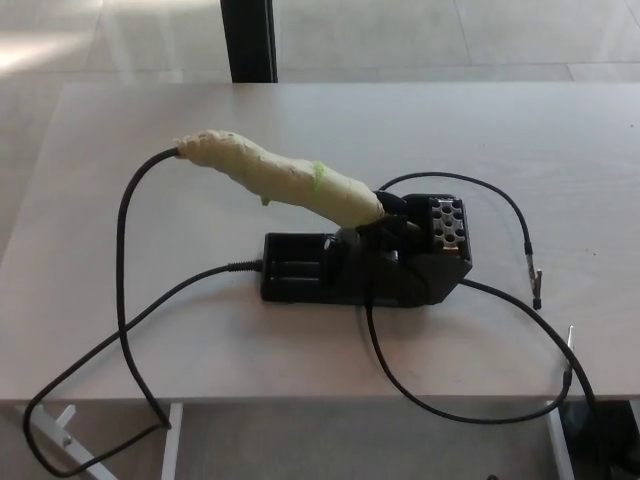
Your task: Use the left hand of the robot to grab the soldering gun kept on the middle of the table and pull it out of its base and keep it on the left side of the base
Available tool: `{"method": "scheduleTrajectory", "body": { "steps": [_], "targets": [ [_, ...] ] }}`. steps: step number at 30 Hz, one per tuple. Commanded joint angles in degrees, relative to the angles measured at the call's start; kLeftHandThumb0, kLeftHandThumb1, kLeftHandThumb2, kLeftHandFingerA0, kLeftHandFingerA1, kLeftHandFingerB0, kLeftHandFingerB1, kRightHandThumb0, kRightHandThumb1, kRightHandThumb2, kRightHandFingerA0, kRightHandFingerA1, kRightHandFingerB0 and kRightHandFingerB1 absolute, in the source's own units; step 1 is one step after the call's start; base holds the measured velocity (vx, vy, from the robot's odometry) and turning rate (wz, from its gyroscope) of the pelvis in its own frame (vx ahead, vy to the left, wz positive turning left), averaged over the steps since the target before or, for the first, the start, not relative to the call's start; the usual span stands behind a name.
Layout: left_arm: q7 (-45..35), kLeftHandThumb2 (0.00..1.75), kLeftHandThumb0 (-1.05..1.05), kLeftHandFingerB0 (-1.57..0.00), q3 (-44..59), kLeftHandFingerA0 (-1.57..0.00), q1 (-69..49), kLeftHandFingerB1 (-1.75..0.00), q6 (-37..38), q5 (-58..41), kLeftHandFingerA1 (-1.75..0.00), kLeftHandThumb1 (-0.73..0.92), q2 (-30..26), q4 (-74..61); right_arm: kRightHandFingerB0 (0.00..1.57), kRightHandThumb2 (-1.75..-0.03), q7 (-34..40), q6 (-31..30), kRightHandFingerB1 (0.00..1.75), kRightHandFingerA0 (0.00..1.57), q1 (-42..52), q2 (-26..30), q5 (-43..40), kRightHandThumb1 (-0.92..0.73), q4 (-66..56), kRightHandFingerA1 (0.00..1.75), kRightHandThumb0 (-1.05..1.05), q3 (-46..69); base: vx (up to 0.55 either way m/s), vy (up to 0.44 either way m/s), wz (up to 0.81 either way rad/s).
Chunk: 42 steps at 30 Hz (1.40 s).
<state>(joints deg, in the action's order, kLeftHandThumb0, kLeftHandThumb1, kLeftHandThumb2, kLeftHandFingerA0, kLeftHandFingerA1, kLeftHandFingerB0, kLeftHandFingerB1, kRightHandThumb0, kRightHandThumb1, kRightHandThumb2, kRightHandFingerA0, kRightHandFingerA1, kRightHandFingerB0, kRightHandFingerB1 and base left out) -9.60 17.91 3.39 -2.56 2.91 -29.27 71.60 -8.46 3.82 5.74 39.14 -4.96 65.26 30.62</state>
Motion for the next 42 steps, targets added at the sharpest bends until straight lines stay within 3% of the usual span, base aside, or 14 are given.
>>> {"method": "scheduleTrajectory", "body": {
  "steps": [1, 2, 3, 5, 6, 7, 9, 10, 11, 12, 15, 16, 20, 42],
  "targets": [
    [8.1, 1.29, -0.58, -0.39, 8.2, -0.51, 5.5, -0.83, -1.2, -8.1, -0.94, 0.63, -2.3, -0.4, 0.31, -0.59, -2.4, 2.7, 0.34, 0.48, -0.4, 1.4, -3.1, -0.63, 1.5, 0.60, -0.52, 1.3, 0.00, 0.000, 0.00],
    [9.7, 1.25, -0.58, -0.28, 9.3, -0.29, 7.9, -1.20, -1.3, -8.2, -1.42, 0.64, -3.0, -0.4, 0.31, -0.59, -2.5, 2.9, 0.34, 0.47, -0.4, 1.4, -3.0, -0.64, 1.5, 0.60, -0.52, 1.2, 0.00, 0.000, 0.00],
    [12.9, 1.12, -0.65, -0.29, 10.9, -0.32, 13.8, -1.31, 0.7, -8.4, -1.52, 0.70, -4.7, -1.0, 0.24, -0.86, -2.6, 3.2, 0.48, 0.45, -0.5, 1.4, -2.8, -0.50, 2.0, 0.66, -0.55, 0.9, 0.00, 0.000, 0.00],
    [12.8, 1.06, -0.76, -0.26, 11.6, -0.39, 16.2, -1.52, 1.1, -8.2, -1.59, 0.67, -5.7, -1.0, 0.32, -0.60, -2.5, 3.5, 0.35, 0.49, -0.5, 1.4, -2.8, -0.63, 2.1, 0.61, -0.52, 0.8, 0.00, 0.000, 0.00],
    [12.6, 1.17, -0.82, -0.58, 11.9, -0.77, 18.6, -1.75, 2.9, -8.2, -1.75, 0.60, -6.3, -1.7, 0.25, -0.84, -2.9, 3.3, 0.48, 0.47, -0.6, 1.2, -3.5, -0.50, 1.9, 0.68, -0.55, 1.3, 0.00, 0.000, 0.00],
    [14.0, 1.27, -0.63, -1.30, 11.8, -1.57, 23.9, -1.49, 2.2, -7.9, -1.59, 0.44, -7.3, -4.0, 0.24, -0.86, -2.9, 3.0, 0.48, 0.47, -0.6, 1.2, -3.7, -0.50, 1.7, 0.67, -0.57, 1.4, 0.00, 0.000, 0.00],
    [12.1, 1.11, -0.49, -1.32, 12.4, -1.39, 29.4, -1.42, -0.9, -9.0, -1.44, 0.21, -8.8, -6.0, 0.25, -0.87, -2.6, 3.0, 0.48, 0.47, -0.6, 1.3, -3.4, -0.50, 1.7, 0.67, -0.56, 1.2, 0.00, 0.000, 0.00],
    [12.7, 1.43, -1.05, -0.92, 11.8, -1.03, 32.2, -1.60, -2.8, -8.3, -1.60, 0.51, -9.4, -7.6, 0.33, -0.59, -2.7, 3.0, 0.35, 0.53, -0.6, 1.4, -3.6, -0.62, 1.7, 0.64, -0.52, 1.3, 0.00, 0.000, 0.00],
    [12.7, 1.43, -1.05, -0.92, 11.8, -1.03, 32.6, -1.60, -3.0, -8.1, -1.60, 0.51, -9.4, -7.7, 0.33, -0.59, -2.8, 3.0, 0.35, 0.53, -0.6, 1.4, -3.6, -0.62, 1.8, 0.64, -0.52, 1.3, 0.00, 0.000, 0.00],
    [13.8, 1.05, -0.73, -0.59, 10.3, -0.55, 35.4, -1.52, -5.9, -6.8, -1.51, 0.63, -9.2, -17.3, 0.25, -0.86, -2.6, 2.7, 0.48, 0.47, -0.7, 1.6, -3.5, -0.50, 1.9, 0.67, -0.58, 1.2, 0.00, 0.000, 0.00],
    [14.4, 1.05, -0.73, -0.59, 10.0, -0.55, 36.2, -1.52, -8.0, -6.1, -1.51, 0.63, -8.8, -22.5, 0.25, -0.86, -2.6, 2.6, 0.48, 0.47, -0.8, 1.8, -3.4, -0.50, 2.0, 0.67, -0.58, 1.1, 0.00, 0.000, 0.00],
    [13.7, 0.67, -0.46, -0.45, 6.3, -0.50, 38.6, -0.73, -13.2, -3.1, -0.94, 0.75, -7.9, -36.7, 0.34, -0.60, -2.5, 2.7, 0.35, 0.53, -1.1, 1.9, -3.3, -0.62, 2.3, 0.62, -0.52, 1.0, 0.00, 0.000, 0.00],
    [10.0, 0.59, -0.35, -0.50, -3.2, -0.51, 44.8, -0.49, -17.0, 3.6, -0.62, 0.71, -5.8, -48.8, 0.32, -0.59, -3.3, 3.3, 0.35, 0.48, -0.9, 1.9, -3.5, -0.63, 2.3, 0.60, -0.52, 1.2, 0.00, 0.000, 0.00],
    [1.5, 0.61, -0.45, -0.54, -44.1, -0.62, 42.0, -0.50, -16.0, 19.1, -0.60, 0.71, 15.1, -66.2, 0.27, -0.87, -3.4, 4.4, 0.49, 0.47, -1.7, 2.3, -2.5, -0.50, 2.7, 0.66, -0.61, 0.2, 0.00, 0.000, 0.00]
  ]
}}
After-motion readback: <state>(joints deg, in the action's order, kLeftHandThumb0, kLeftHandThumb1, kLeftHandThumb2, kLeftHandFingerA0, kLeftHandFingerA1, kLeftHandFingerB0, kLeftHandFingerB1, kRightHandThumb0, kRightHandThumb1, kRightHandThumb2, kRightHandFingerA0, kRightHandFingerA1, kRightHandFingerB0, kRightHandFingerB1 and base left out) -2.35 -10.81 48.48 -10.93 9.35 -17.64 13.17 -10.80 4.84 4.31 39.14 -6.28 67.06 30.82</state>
